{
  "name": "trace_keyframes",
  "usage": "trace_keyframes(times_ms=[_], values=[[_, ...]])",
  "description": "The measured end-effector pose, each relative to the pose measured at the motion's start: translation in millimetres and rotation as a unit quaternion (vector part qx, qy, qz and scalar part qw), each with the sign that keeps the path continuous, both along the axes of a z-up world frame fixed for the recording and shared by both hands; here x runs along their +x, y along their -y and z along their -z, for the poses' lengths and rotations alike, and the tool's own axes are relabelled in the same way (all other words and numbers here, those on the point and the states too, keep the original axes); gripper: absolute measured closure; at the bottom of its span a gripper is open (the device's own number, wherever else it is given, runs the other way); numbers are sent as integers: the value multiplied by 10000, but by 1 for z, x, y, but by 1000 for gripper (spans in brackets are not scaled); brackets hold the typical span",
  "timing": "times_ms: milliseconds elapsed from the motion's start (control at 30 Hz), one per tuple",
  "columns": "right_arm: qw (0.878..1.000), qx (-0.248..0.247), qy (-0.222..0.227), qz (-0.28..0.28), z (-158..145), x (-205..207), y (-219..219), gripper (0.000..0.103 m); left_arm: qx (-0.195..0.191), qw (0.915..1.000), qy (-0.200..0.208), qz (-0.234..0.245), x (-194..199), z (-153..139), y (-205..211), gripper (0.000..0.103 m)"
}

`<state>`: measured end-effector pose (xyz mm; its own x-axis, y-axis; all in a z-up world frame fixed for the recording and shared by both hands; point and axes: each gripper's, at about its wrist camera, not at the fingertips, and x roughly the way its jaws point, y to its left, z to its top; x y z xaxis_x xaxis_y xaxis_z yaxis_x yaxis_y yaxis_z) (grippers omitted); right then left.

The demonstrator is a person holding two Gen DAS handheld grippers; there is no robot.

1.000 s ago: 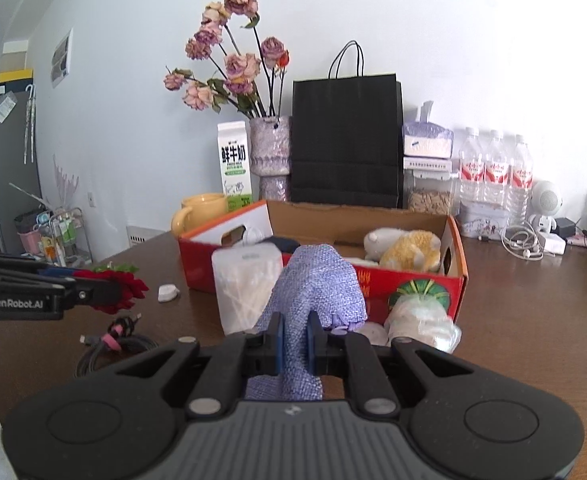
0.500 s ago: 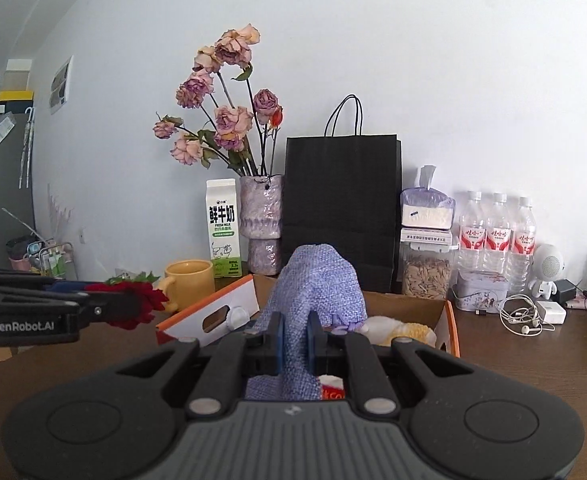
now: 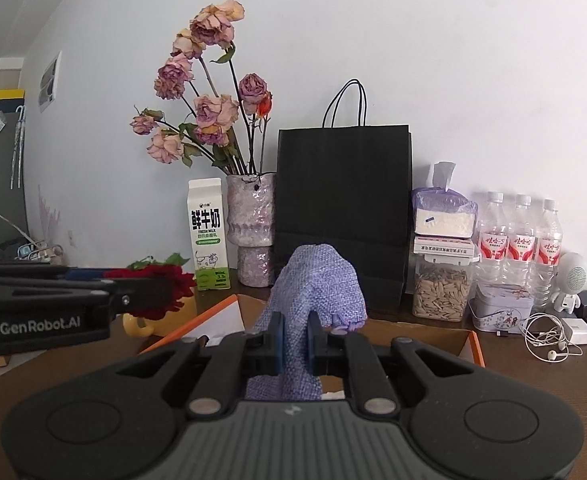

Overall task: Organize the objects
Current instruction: 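Carry the red flower and purple bag into the box and open both grippers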

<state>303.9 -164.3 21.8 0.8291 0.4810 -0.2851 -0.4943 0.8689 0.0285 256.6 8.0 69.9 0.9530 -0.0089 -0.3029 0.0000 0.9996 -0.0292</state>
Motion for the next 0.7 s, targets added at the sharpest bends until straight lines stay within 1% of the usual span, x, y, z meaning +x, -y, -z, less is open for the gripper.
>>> trace_keyframes(times_ms=[167, 267, 333, 600, 633, 667, 700], values=[[9999, -3, -155, -1, 9, 30, -9, 93, 40, 9998, -178, 36, 38, 11, 2, 68], [9995, -83, -295, -16, 21, 42, -12, 93, 18, 9995, -305, 94, 57, 21, 0, 68], [9990, -147, -428, -21, 29, 51, -11, 93, 71, 9989, -442, 117, 67, 29, -2, 68], [9974, -236, -677, 83, 47, 65, -6, 93, 159, 9977, -660, 49, 81, 45, -9, 68], [9973, -268, -680, 89, 48, 65, -7, 90, 172, 9976, -663, 38, 81, 46, -8, 67], [9971, -304, -685, 96, 49, 64, -7, 86, 175, 9977, -661, 17, 81, 46, -7, 64], [9970, -340, -685, 140, 50, 64, -8, 85, 174, 9977, -659, -19, 80, 46, -7, 59]])
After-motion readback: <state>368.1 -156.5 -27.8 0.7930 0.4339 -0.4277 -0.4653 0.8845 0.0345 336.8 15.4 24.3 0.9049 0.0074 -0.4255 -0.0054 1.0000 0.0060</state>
